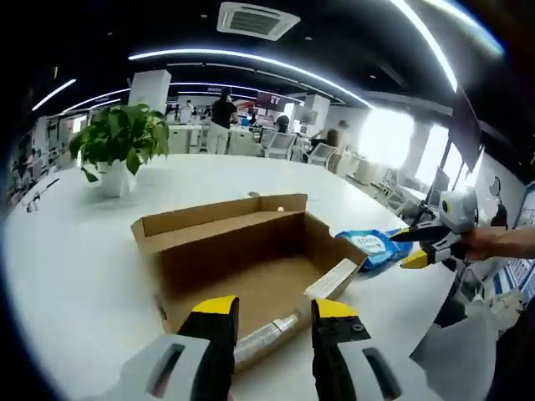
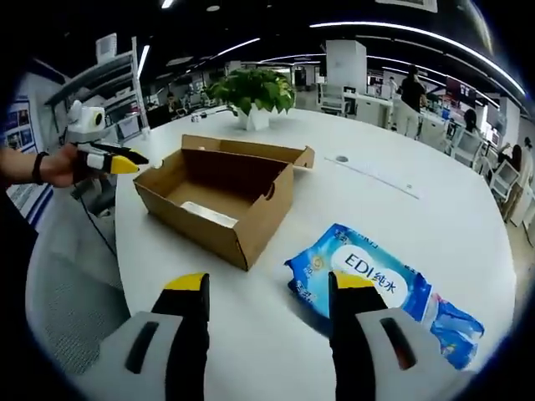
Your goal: Operate the shoe box by opening the lid, removing the specified soft item, and placing it in the target area until the item is outside and the box remains undamaged.
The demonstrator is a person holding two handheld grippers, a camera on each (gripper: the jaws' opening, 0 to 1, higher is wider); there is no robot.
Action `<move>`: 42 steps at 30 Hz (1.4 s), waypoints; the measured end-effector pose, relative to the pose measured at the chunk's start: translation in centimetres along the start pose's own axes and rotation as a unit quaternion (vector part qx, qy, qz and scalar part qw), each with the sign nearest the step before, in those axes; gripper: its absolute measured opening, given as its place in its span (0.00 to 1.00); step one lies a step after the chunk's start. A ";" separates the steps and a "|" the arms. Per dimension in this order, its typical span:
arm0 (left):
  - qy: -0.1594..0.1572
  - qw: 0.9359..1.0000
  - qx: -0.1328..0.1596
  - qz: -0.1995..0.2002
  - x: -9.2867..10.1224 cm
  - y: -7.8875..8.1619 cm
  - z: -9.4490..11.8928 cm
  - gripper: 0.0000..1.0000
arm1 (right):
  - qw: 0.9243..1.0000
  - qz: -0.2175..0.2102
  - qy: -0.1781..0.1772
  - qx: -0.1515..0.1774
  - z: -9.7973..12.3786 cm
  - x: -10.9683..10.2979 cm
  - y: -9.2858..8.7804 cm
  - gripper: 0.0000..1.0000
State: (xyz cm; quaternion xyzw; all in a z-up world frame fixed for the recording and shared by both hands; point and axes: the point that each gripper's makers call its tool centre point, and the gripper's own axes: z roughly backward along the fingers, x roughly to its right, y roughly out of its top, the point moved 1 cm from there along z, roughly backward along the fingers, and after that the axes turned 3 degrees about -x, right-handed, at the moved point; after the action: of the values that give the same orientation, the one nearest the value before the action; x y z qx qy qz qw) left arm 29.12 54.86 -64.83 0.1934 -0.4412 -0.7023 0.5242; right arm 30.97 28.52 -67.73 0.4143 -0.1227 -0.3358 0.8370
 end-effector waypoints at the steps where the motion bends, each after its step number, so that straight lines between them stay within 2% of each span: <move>1: -0.010 1.000 -0.006 -0.013 0.4 0.4 -0.4 0.35 | 1.000 -0.001 -0.001 0.003 0.1 0.0 0.0 0.54; 3: -0.023 1.000 -0.010 -0.019 0.9 0.8 -0.9 0.36 | 1.000 0.002 -0.008 0.005 0.5 -0.1 -0.2 0.54; 7: -0.039 0.997 -0.024 -0.058 1.4 1.7 -2.0 0.36 | 1.000 0.011 -0.015 0.006 1.4 0.1 -0.3 0.54; 13: -0.058 0.994 -0.038 -0.081 1.7 3.0 -3.4 0.36 | 0.999 -0.002 -0.028 0.022 2.8 1.1 -0.4 0.54; 17: -0.092 0.986 -0.073 -0.118 2.5 2.9 -4.6 0.36 | 0.999 -0.014 -0.036 0.027 3.6 0.7 -0.9 0.54; 20: -0.103 0.980 -0.090 -0.145 3.1 2.8 -5.3 0.36 | 0.999 -0.023 -0.038 0.026 3.7 0.2 -1.5 0.54; 25: -0.117 0.978 -0.096 -0.145 3.7 2.9 -6.3 0.36 | 0.998 -0.030 -0.038 0.026 3.8 -0.5 -1.9 0.54; 33: -0.123 0.978 -0.093 -0.140 4.0 2.6 -6.2 0.36 | 0.998 -0.034 -0.033 0.030 3.5 -1.1 -1.7 0.54; 37: -0.121 0.979 -0.091 -0.133 3.8 2.4 -5.9 0.37 | 0.999 -0.021 -0.024 0.030 2.7 -1.2 -0.7 0.54; 42: -0.118 0.981 -0.087 -0.129 3.5 2.3 -5.5 0.37 | 0.999 0.008 -0.007 0.031 1.5 -1.3 1.5 0.53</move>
State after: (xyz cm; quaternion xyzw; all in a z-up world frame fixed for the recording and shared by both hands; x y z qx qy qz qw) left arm 33.15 49.21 -65.16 0.1181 -0.4083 -0.8174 0.3887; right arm 29.98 29.07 -65.55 0.4365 -0.1420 -0.3280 0.8257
